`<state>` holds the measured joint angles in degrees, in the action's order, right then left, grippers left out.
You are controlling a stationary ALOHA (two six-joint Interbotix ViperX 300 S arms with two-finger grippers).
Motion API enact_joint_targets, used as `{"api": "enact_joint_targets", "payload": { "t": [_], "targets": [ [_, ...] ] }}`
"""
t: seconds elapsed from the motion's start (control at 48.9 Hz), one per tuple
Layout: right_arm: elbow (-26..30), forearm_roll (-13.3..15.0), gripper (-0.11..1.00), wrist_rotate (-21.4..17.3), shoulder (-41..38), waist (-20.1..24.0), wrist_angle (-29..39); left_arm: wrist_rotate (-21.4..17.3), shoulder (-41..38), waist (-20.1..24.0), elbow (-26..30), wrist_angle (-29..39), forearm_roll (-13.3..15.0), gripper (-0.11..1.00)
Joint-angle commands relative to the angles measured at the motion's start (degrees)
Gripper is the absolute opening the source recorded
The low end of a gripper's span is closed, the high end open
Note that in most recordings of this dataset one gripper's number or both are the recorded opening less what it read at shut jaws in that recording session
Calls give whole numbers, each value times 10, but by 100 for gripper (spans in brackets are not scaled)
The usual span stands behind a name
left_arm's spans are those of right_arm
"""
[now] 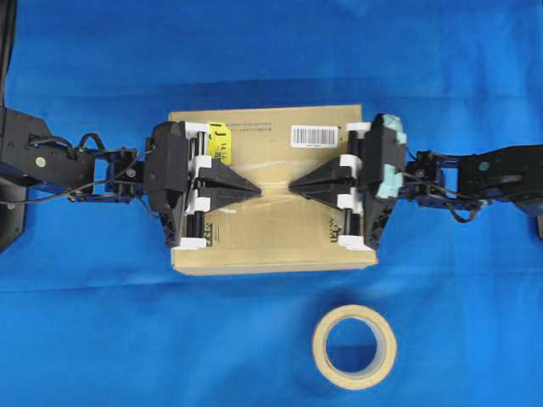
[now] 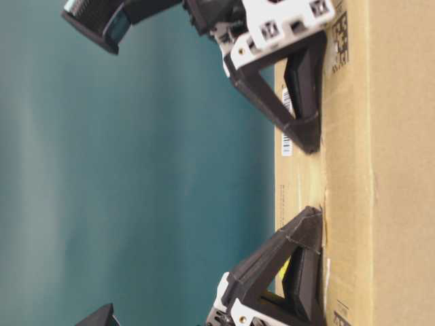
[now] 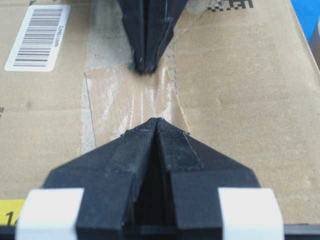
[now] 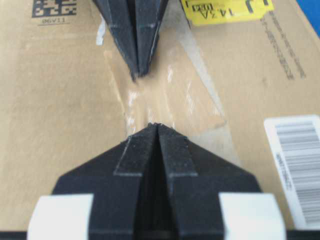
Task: Apply tape along the seams of the closed cardboard box to seal it securely.
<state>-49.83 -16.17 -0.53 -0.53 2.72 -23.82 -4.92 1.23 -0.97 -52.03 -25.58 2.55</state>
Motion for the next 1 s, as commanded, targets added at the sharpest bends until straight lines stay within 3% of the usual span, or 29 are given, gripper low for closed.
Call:
{"api": "enact_joint_targets", "payload": {
  "t": [0.0,0.409,0.674,0.981],
  "targets": [
    [-25,-8,1,-3,3,15,6,-1,4,-11,-7,3,-2,0],
    [-42,-11,1,9,54,20,-7,-13,80,-25,-33,5,-1,0],
    [-42,-11,1,47,172,5,9,-39,208,-11,-22,54,-2,0],
    [-62,-11,1,83,336,-4,115,-25,371,-9,-66,122,-2,0]
  ]
}}
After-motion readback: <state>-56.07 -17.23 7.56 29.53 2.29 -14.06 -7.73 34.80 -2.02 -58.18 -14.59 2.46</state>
